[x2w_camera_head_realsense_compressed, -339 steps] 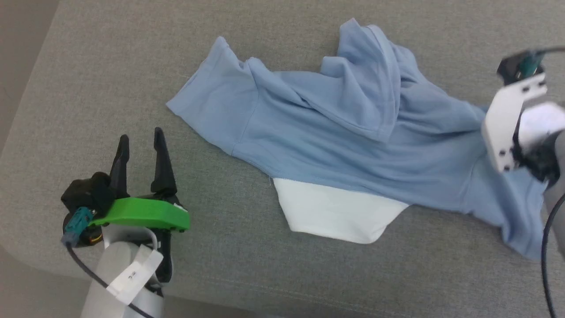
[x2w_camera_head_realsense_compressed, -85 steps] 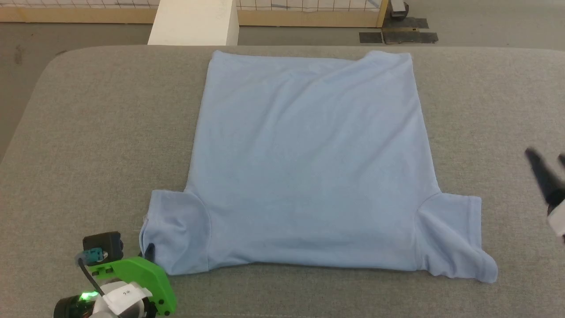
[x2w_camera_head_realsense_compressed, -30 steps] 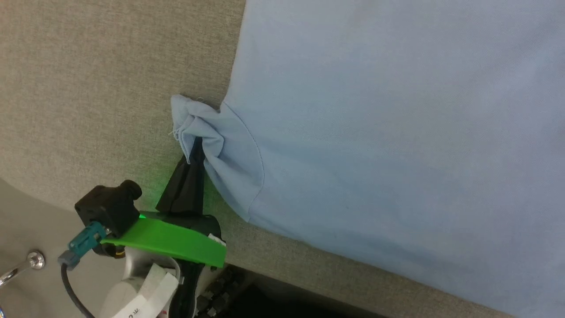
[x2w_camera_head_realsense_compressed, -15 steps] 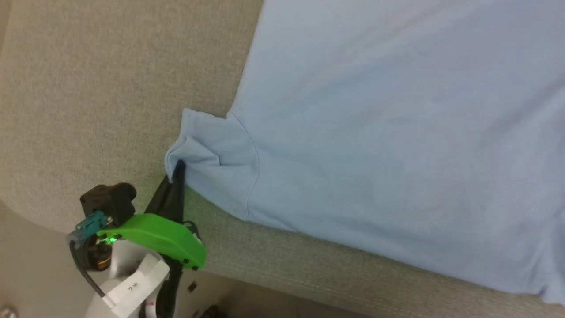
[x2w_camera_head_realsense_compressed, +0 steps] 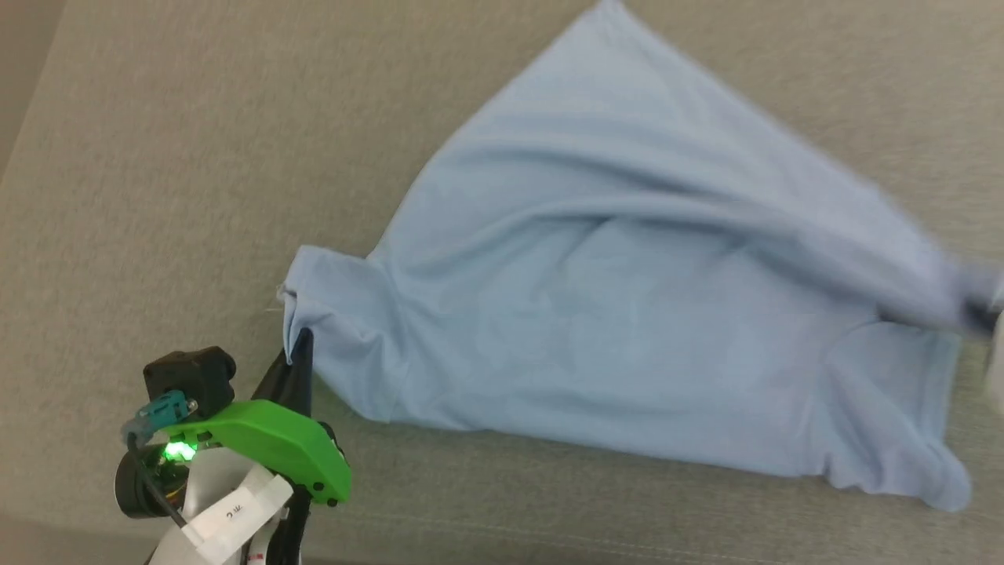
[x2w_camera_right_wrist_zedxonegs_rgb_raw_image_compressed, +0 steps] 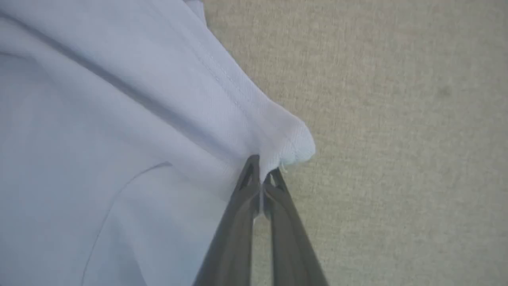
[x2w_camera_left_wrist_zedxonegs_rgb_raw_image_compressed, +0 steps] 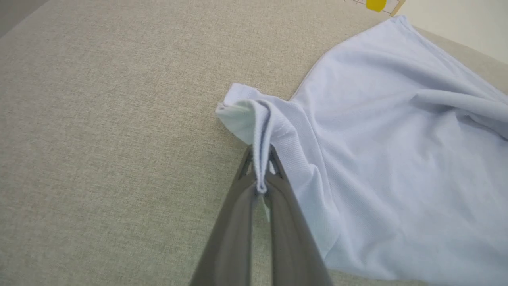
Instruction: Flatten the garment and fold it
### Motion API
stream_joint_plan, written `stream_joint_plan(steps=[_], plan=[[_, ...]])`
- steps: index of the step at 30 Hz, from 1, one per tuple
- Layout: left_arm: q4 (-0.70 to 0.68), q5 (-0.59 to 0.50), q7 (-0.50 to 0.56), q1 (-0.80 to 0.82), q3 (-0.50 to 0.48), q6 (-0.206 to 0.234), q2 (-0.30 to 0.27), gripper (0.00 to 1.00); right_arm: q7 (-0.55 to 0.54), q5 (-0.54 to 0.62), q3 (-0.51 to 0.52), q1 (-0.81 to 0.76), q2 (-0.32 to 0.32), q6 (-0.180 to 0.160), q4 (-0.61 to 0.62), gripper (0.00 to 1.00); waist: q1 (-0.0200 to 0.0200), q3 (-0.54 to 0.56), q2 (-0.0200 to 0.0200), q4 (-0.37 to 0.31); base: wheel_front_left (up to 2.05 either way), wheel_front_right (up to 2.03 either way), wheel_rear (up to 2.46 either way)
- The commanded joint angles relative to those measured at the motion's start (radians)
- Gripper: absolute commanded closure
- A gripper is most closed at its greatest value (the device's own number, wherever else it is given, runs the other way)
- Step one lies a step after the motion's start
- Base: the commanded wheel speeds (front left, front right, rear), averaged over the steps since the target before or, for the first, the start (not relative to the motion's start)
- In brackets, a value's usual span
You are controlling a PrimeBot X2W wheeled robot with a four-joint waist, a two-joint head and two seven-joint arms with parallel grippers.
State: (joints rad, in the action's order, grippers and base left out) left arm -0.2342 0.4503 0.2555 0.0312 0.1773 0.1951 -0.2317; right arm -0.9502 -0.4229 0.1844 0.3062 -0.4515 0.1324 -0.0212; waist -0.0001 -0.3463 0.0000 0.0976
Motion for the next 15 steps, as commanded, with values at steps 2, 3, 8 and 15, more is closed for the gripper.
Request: stream_joint_plan(steps=[2,3,8,15], plan=[[0.016,-0.001,0.006,-0.004,0.003,0.001,-0.009,1.0,-0.004,-0.016,-0.008,-0.094,0.042,-0.002,0.029,1.0,0.0001,0.116,0.0,-0.1,0.0,0.0,0.0],[0.024,0.001,0.008,-0.002,0.004,-0.001,-0.009,1.0,-0.003,-0.024,-0.011,-0.133,0.065,-0.002,0.039,1.0,0.0001,0.121,0.0,-0.103,0.0,0.0,0.0],[0.067,0.018,0.005,0.005,0.013,-0.01,0.002,1.0,-0.016,-0.031,-0.056,-0.269,0.142,-0.002,0.037,1.0,0.0001,0.143,0.0,-0.11,0.0,0.0,0.0],[0.123,0.037,-0.012,0.007,0.013,-0.017,0.012,1.0,0.051,-0.063,-0.042,-0.291,0.212,-0.002,0.041,0.0,0.0001,0.16,0.0,-0.112,0.0,0.0,0.0]])
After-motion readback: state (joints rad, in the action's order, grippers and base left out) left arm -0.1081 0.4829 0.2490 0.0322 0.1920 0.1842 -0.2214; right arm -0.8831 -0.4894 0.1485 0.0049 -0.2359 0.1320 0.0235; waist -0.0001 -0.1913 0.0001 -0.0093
